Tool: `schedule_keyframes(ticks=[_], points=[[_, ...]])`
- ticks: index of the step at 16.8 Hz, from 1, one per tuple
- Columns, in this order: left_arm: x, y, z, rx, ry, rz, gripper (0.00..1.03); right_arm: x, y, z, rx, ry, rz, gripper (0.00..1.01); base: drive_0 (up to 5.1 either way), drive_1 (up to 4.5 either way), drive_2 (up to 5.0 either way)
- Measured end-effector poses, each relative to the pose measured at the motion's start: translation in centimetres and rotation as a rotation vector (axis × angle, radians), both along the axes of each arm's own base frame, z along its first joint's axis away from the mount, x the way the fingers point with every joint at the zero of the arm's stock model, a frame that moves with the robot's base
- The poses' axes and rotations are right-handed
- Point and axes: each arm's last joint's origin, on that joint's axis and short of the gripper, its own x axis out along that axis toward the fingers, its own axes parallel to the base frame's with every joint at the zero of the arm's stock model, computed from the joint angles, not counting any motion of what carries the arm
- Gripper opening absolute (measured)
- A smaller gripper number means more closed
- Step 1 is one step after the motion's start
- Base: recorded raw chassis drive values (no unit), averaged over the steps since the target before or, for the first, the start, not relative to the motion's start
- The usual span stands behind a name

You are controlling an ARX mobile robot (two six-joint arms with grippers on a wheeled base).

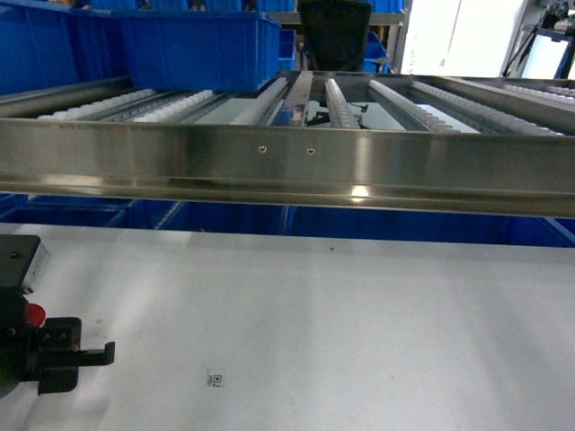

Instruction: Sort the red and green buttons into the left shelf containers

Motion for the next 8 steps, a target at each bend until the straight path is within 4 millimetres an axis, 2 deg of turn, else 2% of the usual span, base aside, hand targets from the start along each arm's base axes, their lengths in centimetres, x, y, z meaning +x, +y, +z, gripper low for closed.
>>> schedule_keyframes(ticks=[1,4,5,8], points=[[-0.2,0.1,0.0,-0.002,-0.003,0.002,0.28,0.0,0.0,0.0,0.000,0.000,0.000,0.29,0.0,0.00,0.0],[-1.3,0.3,0.8,-0.022,-0.010,-0.008,0.27,0.0,0.0,0.0,0.000,0.000,0.000,0.29,0.0,0.00,0.0],[-1.7,0.4,2.0,-0.041,-0.034,-0.025,0.27,0.0,0.0,0.0,0.000,0.000,0.000,0.29,0.0,0.00,0.0],[-2.4,1.6,8.3,-0.107,-0.198,-0.074,0.27,0.0,0.0,0.0,0.000,0.000,0.000,0.29,0.0,0.00,0.0]])
